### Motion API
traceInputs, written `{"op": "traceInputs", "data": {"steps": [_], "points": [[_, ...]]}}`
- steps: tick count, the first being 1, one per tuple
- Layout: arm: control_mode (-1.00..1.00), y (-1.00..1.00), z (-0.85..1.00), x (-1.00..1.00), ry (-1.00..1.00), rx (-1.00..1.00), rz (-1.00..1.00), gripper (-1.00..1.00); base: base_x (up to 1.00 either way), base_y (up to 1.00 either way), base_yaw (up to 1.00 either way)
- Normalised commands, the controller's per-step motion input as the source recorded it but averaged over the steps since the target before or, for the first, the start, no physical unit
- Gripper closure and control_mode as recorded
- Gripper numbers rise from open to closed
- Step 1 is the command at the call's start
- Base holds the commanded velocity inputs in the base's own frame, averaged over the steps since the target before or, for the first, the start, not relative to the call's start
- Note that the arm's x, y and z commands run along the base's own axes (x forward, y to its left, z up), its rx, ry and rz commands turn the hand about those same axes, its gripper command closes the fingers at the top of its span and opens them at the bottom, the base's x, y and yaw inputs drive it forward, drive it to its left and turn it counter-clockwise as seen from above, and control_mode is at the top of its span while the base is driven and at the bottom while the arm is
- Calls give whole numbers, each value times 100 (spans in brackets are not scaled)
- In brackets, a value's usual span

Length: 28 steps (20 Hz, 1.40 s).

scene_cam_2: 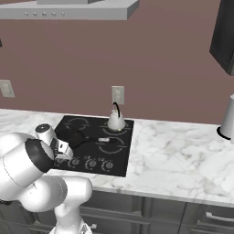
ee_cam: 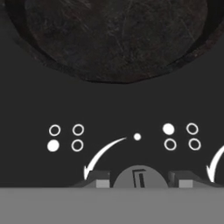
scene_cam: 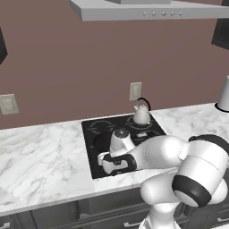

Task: Pick the pan from the cabinet and place it on the stove. Then turn on the stove burner for the pan.

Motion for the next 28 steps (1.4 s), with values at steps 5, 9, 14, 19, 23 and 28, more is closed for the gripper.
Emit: {"op": "traceInputs", "data": {"steps": [5, 9, 14, 19, 23, 28], "points": [[-100, 4, -21, 0, 0, 0, 12, 100, 0, 0, 0], [-100, 0, -18, -11, 0, 0, 15, 100, 0, 0, 0], [-100, 1, -22, -21, -2, 0, 17, 100, 0, 0, 0], [-100, 5, -34, -26, -3, -2, 18, 100, 0, 0, 0], [-100, 4, -35, -28, -2, -1, 19, 100, 0, 0, 0], [-100, 2, -35, -29, -2, -1, 19, 100, 0, 0, 0]]}}
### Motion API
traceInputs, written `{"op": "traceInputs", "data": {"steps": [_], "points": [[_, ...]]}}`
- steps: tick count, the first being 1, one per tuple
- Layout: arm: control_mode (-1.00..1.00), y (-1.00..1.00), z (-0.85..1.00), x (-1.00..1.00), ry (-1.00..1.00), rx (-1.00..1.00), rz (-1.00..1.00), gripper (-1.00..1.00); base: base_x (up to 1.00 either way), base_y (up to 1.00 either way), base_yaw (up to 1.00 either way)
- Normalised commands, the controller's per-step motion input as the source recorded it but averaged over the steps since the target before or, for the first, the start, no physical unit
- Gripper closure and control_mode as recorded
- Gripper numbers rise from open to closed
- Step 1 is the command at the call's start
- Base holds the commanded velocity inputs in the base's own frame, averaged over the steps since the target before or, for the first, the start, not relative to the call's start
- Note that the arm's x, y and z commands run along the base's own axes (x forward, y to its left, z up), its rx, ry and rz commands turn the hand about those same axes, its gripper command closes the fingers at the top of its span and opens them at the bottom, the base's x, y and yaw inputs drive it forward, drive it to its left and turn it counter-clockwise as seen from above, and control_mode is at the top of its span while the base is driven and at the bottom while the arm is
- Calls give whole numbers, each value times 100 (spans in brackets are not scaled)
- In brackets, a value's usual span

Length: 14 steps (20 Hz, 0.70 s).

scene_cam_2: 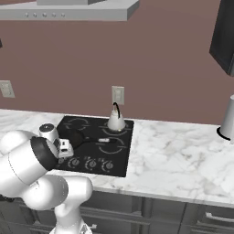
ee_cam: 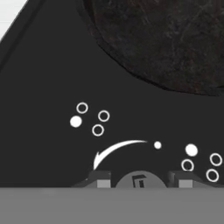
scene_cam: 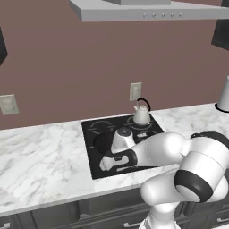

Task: Pick the pan from the cabinet and place it on the stove. Then turn on the stove burner for the pan.

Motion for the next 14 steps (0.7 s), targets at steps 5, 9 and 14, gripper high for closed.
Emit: {"op": "traceInputs", "data": {"steps": [5, 9, 14], "points": [[-100, 0, -39, -31, -4, -1, 18, 100, 0, 0, 0], [-100, 4, -45, -29, -4, -3, 18, 100, 0, 0, 0], [-100, 4, -45, -28, -3, -4, 17, 100, 0, 0, 0]]}}
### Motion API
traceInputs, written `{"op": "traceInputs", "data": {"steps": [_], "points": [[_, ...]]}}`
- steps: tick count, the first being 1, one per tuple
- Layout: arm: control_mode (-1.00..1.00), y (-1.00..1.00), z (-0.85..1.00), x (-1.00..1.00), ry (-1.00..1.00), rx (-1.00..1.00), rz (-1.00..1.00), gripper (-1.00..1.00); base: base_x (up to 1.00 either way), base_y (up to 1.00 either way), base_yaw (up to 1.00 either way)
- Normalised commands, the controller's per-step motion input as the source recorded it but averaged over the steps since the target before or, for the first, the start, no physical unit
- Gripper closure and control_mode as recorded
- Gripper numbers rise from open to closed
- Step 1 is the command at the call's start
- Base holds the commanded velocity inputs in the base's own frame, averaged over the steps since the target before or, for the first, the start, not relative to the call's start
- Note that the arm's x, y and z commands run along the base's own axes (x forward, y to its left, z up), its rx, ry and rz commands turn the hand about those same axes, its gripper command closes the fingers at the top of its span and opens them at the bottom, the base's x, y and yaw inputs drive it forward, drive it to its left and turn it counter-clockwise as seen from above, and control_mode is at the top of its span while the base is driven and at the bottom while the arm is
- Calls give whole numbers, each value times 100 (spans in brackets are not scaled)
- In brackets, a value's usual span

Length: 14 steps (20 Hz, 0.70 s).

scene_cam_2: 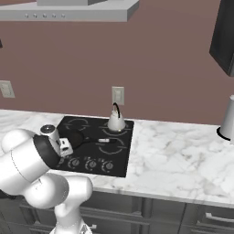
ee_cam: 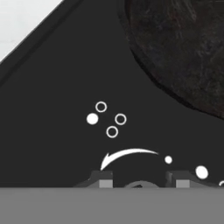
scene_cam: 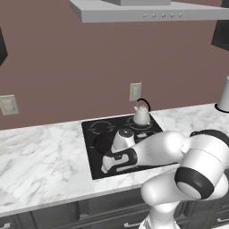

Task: Pick the pan from the cabinet and place it on the stove. Then turn on the stove burner for the pan.

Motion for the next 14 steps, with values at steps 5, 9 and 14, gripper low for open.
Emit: {"op": "traceInputs", "data": {"steps": [5, 9, 14], "points": [[-100, 3, -42, -33, -3, -5, 13, 100, 0, 0, 0], [-100, 0, -37, -40, -5, -2, 4, 100, 0, 0, 0], [-100, 0, -25, -30, -8, 0, 1, -100, 0, 0, 0]]}}
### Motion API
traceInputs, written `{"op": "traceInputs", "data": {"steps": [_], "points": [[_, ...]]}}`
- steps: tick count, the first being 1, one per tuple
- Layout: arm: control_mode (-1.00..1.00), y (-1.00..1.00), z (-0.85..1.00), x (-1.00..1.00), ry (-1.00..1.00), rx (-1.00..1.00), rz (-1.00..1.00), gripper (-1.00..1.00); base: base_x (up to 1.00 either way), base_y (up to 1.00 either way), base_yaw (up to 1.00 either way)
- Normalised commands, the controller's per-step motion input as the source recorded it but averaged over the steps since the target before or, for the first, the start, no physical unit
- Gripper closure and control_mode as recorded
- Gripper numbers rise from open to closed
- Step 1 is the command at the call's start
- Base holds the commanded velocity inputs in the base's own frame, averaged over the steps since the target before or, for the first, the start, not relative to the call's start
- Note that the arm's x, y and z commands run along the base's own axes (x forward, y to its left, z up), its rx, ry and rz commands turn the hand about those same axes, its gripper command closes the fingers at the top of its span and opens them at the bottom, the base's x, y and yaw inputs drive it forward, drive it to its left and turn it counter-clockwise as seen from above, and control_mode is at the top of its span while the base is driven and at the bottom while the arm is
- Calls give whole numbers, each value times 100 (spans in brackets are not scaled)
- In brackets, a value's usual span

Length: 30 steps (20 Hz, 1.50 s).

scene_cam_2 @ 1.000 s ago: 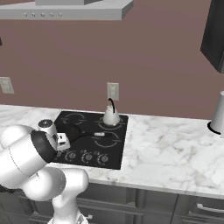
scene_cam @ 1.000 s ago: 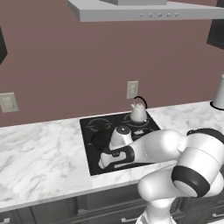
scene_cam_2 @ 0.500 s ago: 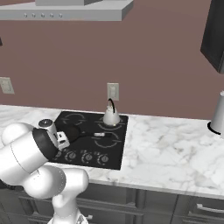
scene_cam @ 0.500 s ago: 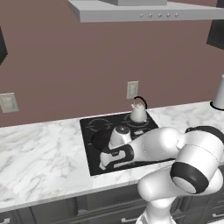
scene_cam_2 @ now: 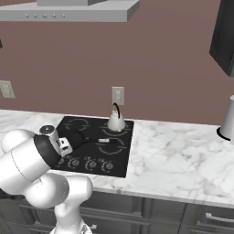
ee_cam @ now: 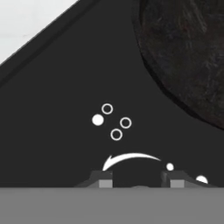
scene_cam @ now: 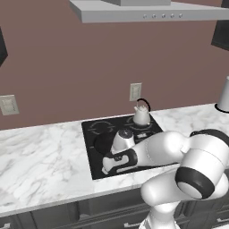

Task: Pick the pan from the cabinet and place it on the stove. Then turn on the stove burner for the pan.

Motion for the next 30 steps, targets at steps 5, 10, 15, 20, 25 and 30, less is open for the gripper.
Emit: {"op": "traceInputs", "data": {"steps": [5, 10, 15, 20, 25, 30], "points": [[-100, 0, -1, -13, -10, 0, 1, -100, 0, 0, 0], [-100, 0, 7, -2, -6, 0, 0, -100, 0, 0, 0], [-100, 0, 22, -6, 0, 0, 0, -100, 0, 0, 0], [-100, 3, 33, -12, 0, 0, 0, -100, 0, 0, 0], [-100, 0, 29, -25, 2, 0, 0, -100, 0, 0, 0], [-100, 4, 24, -32, 4, 0, 0, -100, 0, 0, 0]]}}
